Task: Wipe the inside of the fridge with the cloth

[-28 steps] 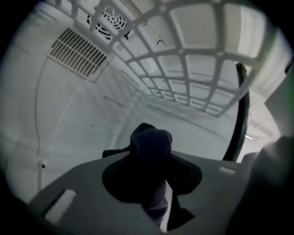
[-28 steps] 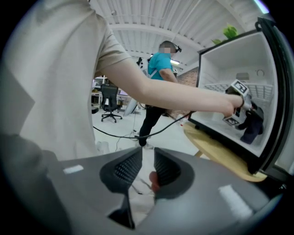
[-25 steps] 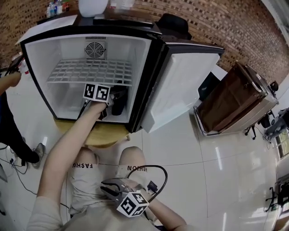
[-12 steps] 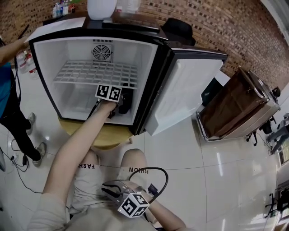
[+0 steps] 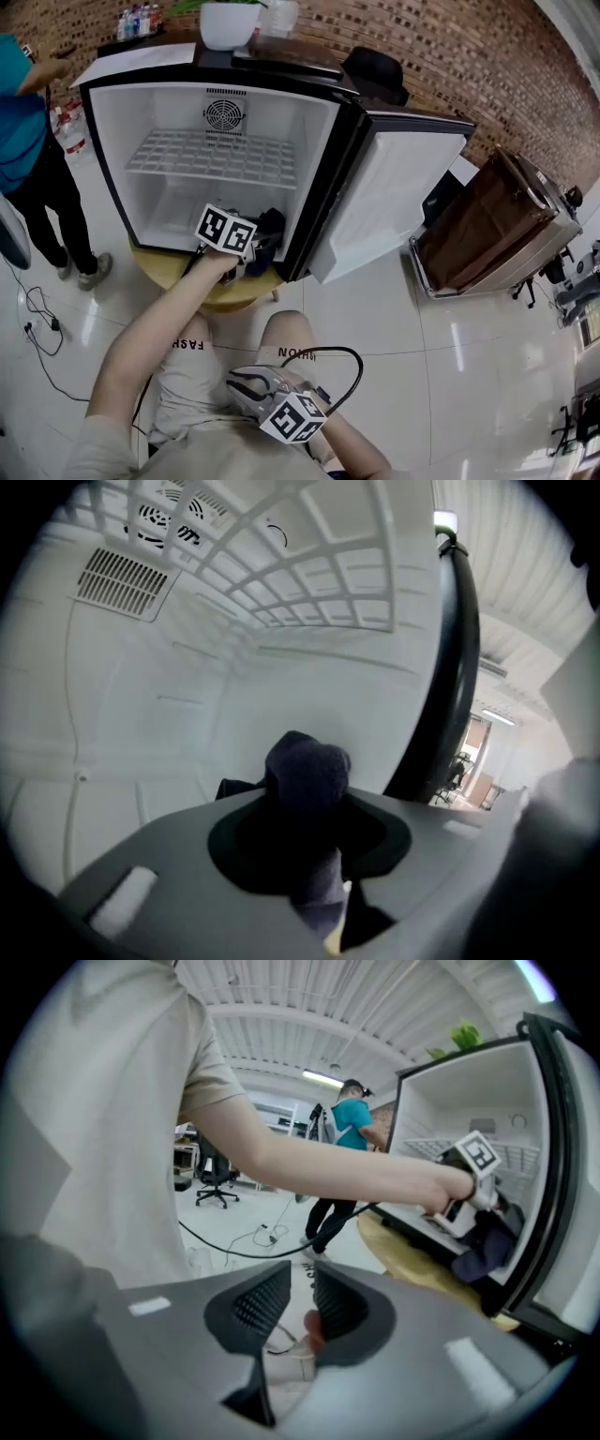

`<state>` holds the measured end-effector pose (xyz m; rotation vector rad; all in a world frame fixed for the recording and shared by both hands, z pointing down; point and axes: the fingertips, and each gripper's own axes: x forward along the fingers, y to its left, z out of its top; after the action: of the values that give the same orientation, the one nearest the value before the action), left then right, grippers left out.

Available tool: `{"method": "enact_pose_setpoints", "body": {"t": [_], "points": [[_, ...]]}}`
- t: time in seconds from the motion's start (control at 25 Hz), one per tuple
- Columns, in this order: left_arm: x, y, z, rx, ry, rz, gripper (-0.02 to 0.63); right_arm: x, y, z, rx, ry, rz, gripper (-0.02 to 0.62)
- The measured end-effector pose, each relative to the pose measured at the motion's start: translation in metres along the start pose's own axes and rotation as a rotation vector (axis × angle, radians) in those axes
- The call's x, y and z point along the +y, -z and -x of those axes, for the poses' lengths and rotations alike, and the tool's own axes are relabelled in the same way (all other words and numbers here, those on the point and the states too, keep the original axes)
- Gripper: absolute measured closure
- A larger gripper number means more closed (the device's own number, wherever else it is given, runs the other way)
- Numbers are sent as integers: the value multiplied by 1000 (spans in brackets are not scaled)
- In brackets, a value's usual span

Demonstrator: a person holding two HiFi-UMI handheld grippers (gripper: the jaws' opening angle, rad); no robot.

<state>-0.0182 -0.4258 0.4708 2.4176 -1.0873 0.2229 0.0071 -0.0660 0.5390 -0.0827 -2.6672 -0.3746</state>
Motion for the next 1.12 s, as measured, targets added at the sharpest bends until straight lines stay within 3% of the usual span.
{"method": "enact_pose_setpoints", "body": {"t": [0.16,0.28,0.36,0.4,0.52,0.64,0.72,0.8,0.92,1.12], "points": [[-66,20,20,10,236,5,488,-47,-19,39,-90,124,-18,515],[-122,22,48,-66,427,26,486,-88,-44,84,-219,314,-50,509],[-151,13,73,-125,519,30,485,-113,-76,116,-361,425,-123,416],[-163,8,85,-156,567,42,485,-121,-87,127,-386,458,-111,364],[-194,2,116,-208,704,105,485,-135,-99,132,-304,534,100,213],[-216,8,131,-181,789,152,483,-130,-103,116,-210,494,347,161],[-226,16,138,-147,838,170,482,-118,-109,107,-237,399,389,161],[-228,21,146,-128,878,186,481,-114,-114,106,-261,362,414,161],[-230,29,159,-98,924,179,482,-111,-119,107,-265,377,475,279],[-243,50,166,4,919,72,482,-105,-117,95,-212,368,568,242]]}}
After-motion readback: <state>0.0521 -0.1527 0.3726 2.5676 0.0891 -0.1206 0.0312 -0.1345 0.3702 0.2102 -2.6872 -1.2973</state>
